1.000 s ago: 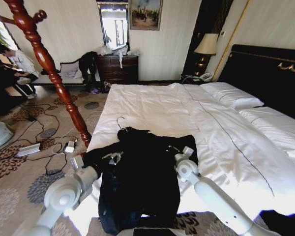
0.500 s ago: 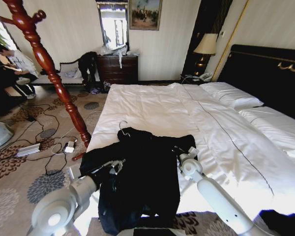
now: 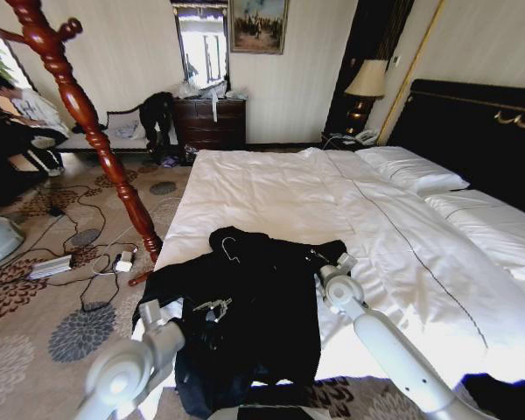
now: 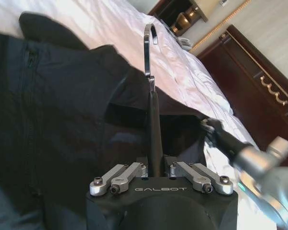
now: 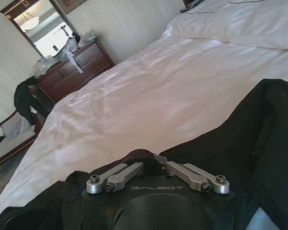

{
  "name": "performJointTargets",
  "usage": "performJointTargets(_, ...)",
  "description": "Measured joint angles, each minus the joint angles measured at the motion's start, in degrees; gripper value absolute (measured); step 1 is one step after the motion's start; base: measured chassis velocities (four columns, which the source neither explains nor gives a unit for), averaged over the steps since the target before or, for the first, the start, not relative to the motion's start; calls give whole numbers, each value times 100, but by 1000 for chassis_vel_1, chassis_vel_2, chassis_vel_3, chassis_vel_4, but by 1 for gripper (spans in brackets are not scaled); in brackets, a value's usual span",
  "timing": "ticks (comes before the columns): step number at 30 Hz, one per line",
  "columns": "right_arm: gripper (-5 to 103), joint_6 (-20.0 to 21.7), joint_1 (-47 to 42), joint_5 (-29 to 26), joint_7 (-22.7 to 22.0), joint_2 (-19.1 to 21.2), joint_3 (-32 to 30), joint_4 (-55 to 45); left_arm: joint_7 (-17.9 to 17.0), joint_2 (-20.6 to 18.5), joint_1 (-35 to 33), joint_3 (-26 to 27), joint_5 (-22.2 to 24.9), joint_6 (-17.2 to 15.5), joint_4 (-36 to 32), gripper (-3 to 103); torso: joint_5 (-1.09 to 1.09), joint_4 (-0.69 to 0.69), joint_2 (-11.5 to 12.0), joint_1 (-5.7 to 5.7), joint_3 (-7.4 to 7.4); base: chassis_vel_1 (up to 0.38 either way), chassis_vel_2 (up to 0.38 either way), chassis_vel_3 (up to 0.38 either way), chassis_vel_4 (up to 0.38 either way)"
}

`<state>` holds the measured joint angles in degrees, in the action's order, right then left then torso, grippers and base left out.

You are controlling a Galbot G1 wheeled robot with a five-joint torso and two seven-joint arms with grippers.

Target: Pick up the clothes from the bed and hang them on the clothes hanger.

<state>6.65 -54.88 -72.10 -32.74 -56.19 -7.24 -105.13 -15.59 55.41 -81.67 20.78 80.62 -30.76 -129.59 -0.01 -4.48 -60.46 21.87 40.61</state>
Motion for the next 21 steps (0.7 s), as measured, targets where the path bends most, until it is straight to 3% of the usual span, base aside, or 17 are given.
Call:
performJointTargets(4, 1, -49, -132, 98, 76, 34, 66, -149, 252, 313, 397, -189, -7, -1, 605, 16, 0, 1, 0, 1, 0, 0, 0, 0, 0)
performJointTargets(8, 1, -129, -324, 251, 176, 141, 234, -299, 838, 731, 783, -382, -139, -41, 1297, 16, 1, 0, 0, 0, 0, 0, 0, 0, 0)
performJointTargets(12, 1, -230, -423, 474, 352, 201, 377, -313, 1200, 1009, 1050, -436, -272, -54, 1811, 16, 1, 1, 0, 0, 0, 0, 0, 0, 0)
performJointTargets(16, 1, -305, -473, 648, 475, 230, 537, -300, 1362, 1163, 1444, -542, -317, -72, 2285, 16, 1, 2, 0, 0, 0, 0, 0, 0, 0)
performJointTargets(21, 1, -509, -401, 1000, 780, 215, 888, -166, 1390, 1008, 1953, -970, -340, -85, 2756, 16, -1, -1, 0, 0, 0, 0, 0, 0, 0)
